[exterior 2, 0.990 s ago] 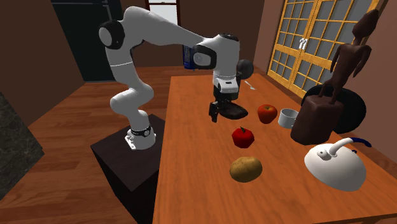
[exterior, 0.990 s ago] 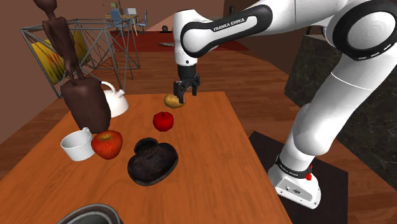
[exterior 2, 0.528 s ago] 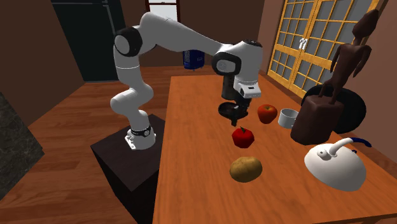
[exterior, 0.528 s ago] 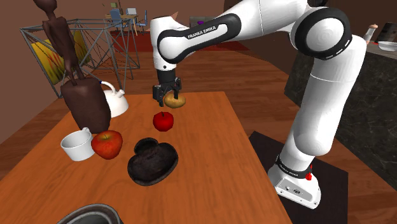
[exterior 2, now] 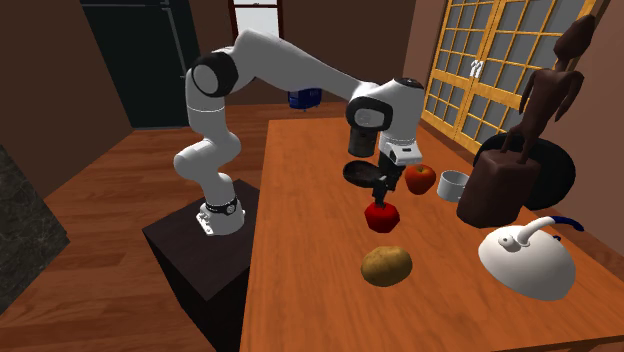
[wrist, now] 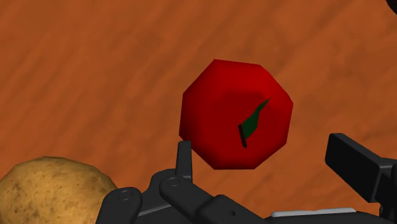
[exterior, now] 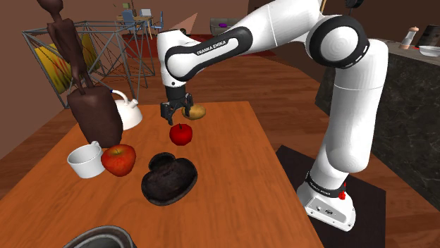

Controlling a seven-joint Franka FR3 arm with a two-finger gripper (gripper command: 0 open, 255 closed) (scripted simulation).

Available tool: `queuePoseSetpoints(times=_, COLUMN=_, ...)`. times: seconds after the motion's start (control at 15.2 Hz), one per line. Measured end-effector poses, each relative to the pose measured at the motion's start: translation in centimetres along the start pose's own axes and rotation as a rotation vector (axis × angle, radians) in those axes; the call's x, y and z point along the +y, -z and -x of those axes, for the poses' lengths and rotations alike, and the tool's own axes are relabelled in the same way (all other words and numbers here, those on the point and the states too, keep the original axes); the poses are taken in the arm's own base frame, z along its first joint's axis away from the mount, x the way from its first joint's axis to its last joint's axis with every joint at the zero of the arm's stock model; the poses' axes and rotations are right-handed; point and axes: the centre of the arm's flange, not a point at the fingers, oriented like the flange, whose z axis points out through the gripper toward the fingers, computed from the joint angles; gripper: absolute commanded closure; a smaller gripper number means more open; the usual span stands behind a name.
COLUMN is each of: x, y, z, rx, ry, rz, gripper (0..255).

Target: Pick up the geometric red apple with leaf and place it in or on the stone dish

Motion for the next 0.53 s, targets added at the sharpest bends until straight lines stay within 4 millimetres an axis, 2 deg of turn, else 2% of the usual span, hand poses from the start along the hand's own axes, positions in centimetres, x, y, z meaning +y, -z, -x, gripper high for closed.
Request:
queuePoseSetpoints(times=0.2, x=0.0, y=-1.21, z=0.02, rx=0.0, ry=0.0, rz=0.0, gripper=0)
queuePoseSetpoints(times=0.53, x=0.0, y=-1.43, z=0.01, rx=0.0, ry=0.0, rz=0.0, gripper=0)
